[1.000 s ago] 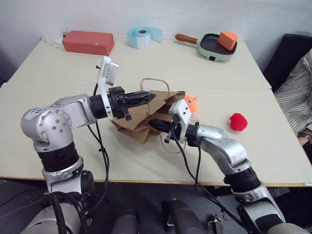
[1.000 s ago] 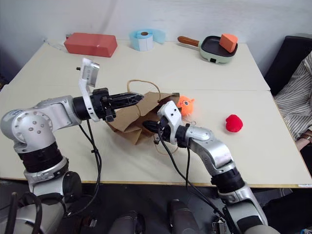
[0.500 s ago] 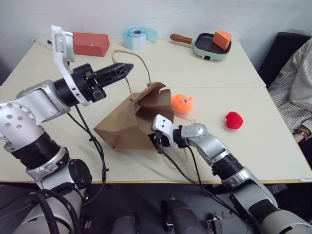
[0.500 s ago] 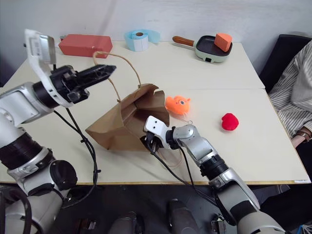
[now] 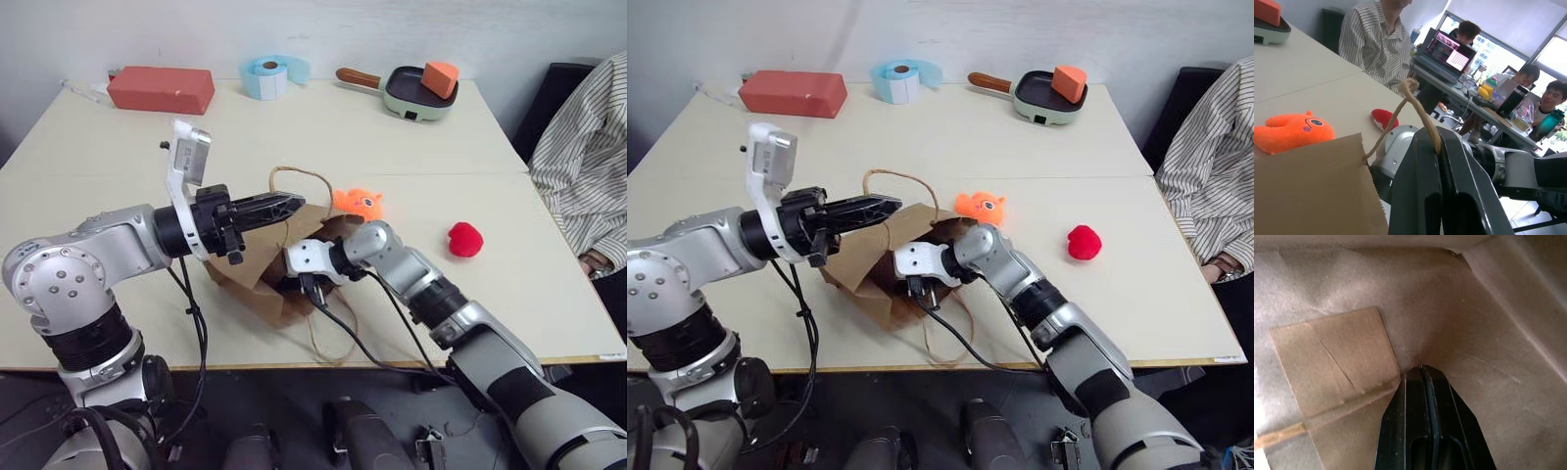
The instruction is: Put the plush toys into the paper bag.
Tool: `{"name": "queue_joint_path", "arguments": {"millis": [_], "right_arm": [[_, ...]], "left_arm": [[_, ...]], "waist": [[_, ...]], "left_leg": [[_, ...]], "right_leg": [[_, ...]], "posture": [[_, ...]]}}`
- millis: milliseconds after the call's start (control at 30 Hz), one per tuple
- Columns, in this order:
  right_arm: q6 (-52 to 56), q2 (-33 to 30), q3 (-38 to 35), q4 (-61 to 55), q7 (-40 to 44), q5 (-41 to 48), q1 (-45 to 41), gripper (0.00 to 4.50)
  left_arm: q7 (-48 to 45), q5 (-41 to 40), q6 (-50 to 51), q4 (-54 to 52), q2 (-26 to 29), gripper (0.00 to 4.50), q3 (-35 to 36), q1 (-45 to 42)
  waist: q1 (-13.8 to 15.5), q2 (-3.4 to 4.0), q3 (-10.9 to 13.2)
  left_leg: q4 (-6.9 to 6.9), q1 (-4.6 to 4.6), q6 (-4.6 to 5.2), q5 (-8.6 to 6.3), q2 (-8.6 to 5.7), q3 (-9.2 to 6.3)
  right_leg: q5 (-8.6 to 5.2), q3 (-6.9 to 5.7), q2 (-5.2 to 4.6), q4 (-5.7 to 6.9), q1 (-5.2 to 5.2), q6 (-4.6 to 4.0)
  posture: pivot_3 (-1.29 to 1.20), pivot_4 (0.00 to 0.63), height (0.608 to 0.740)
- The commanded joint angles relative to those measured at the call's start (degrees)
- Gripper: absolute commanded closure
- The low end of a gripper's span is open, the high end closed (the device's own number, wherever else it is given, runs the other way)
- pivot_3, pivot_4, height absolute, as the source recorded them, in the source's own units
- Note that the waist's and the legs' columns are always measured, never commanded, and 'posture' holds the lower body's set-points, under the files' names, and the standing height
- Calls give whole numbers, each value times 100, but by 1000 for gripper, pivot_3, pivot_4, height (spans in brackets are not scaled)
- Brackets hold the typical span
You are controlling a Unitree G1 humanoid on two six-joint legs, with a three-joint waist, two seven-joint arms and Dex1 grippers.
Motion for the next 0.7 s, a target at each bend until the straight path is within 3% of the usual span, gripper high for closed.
{"name": "queue_joint_path", "arguments": {"millis": [33, 167, 400, 600, 700], "right_arm": [[467, 387, -403, 536, -139, 194, -152, 4461], [1732, 925, -1337, 756, -449, 930, -67, 4461], [2890, 1364, -2307, 588, -826, 1713, 67, 4461], [3151, 1680, -2929, 1057, -1710, 1896, -193, 4461], [2751, 1708, -2581, 1508, -1975, 1394, -247, 4461]], "left_arm": [[216, -391, -190, -163, 21, 4500, 111, -33], [543, -763, -223, -121, 100, 4500, 219, 15], [1090, -1406, -412, -48, 300, 4500, 176, 159], [1512, -1946, -707, -9, 488, 4500, -18, 267], [1722, -2201, -924, 54, 615, 4500, -85, 287]], "waist": [[-15, 0, 0], [-36, 0, 0], [-22, 1, 0], [-39, 2, 1], [-39, 2, 1]], "left_leg": [[0, 0, 0, 0, 0, 0], [0, 0, -1, 1, 3, -1], [0, -3, -1, 0, 3, -12], [-1, -6, -2, 1, 2, -15], [-1, -6, -2, 1, 2, -15]], "right_leg": [[0, 0, 0, 0, 0, 0], [0, -1, 0, 7, 1, -1], [-1, -3, -1, 3, 4, -1], [-1, -4, 0, 3, 3, -1], [-1, -4, 0, 1, 3, -2]], "posture": [[0, 150, 740], [0, 150, 740], [0, 150, 740], [0, 150, 740], [0, 150, 740]]}}
